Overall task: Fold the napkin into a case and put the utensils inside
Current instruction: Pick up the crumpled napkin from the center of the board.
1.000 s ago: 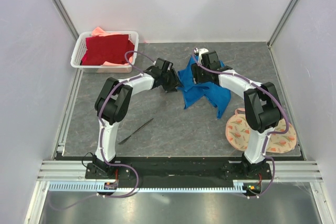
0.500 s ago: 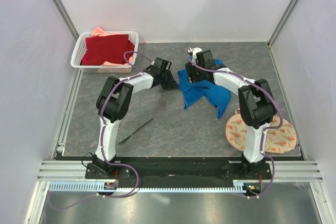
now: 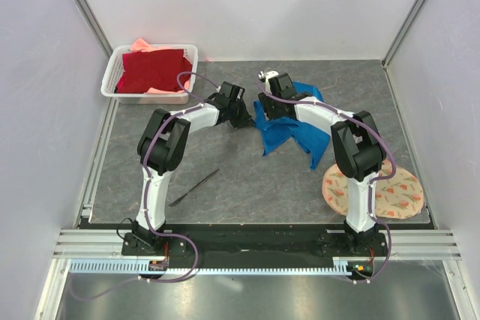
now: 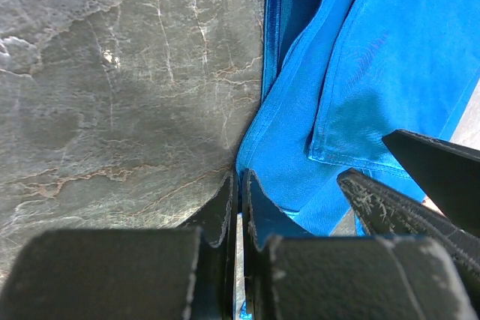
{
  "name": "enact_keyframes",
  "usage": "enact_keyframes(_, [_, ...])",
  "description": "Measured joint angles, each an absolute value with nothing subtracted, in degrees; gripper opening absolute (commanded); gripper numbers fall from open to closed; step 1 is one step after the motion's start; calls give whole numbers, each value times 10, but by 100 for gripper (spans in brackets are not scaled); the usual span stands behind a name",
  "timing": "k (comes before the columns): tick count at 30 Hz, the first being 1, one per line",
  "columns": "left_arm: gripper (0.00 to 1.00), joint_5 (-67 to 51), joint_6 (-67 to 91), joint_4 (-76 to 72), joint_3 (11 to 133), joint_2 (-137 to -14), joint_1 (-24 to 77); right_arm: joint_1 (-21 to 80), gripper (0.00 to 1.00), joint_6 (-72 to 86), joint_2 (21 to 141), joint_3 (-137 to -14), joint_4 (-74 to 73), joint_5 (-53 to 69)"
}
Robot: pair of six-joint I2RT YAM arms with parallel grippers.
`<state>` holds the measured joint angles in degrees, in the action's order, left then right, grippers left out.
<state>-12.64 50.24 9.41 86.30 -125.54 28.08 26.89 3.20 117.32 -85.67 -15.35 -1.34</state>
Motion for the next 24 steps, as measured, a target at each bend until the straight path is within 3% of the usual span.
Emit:
enact_keyframes(15, [2, -133, 503, 94, 863, -1255, 281, 297, 41, 36, 1198, -850, -151, -58])
enact_keyframes(24, [2, -137, 503, 94, 863, -1255, 280, 297, 22, 37, 1212, -849, -142, -91])
